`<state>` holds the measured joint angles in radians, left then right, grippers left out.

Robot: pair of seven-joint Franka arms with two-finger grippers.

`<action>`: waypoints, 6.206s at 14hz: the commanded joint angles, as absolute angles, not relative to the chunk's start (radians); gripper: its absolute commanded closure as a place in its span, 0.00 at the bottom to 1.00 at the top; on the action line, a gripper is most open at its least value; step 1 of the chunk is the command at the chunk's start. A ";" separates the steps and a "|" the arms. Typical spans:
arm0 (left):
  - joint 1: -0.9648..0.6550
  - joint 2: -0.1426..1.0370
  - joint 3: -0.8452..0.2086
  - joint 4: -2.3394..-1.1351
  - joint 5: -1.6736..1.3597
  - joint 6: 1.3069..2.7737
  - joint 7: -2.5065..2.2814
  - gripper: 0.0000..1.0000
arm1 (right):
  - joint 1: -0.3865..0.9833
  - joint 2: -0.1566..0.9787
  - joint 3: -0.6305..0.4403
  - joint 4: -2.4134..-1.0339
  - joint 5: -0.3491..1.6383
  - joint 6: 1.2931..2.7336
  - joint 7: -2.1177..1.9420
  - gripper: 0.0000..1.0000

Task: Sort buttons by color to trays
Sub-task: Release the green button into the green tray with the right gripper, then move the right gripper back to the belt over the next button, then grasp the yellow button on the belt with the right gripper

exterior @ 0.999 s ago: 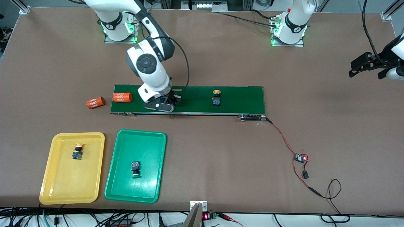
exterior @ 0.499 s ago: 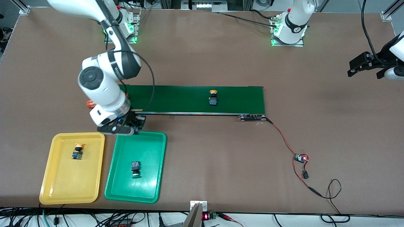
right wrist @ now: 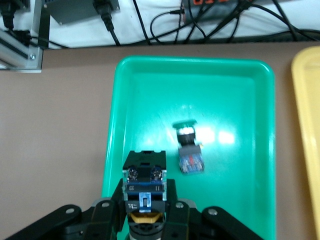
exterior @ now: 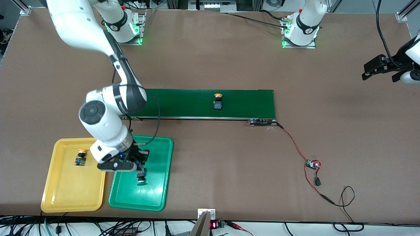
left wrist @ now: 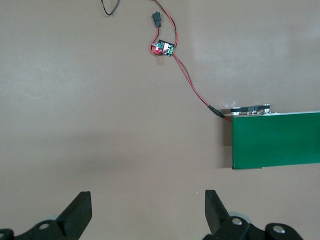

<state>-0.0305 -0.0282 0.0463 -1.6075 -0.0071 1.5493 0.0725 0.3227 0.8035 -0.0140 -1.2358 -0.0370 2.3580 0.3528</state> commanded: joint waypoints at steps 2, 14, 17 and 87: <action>-0.023 -0.029 0.031 -1.605 -0.012 1.534 0.094 0.00 | 0.318 0.923 -0.011 -1.140 -0.049 2.419 0.341 1.00; -0.031 -0.018 -0.002 -1.580 -0.011 1.531 0.094 0.00 | 0.337 0.942 -0.018 -1.199 -0.049 2.516 0.342 0.14; -0.023 -0.020 0.003 -1.582 -0.014 1.529 0.094 0.00 | 0.334 0.798 -0.017 -1.333 -0.051 2.430 0.342 0.11; -0.023 -0.017 0.003 -1.568 -0.011 1.493 0.094 0.00 | 0.428 0.337 0.153 -2.128 -0.172 2.526 0.709 0.00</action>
<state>-0.0252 -0.0282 0.0048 -1.5976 -0.0071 1.5101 0.0742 0.4268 0.3290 0.1495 -2.1178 -0.1553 2.4961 0.6919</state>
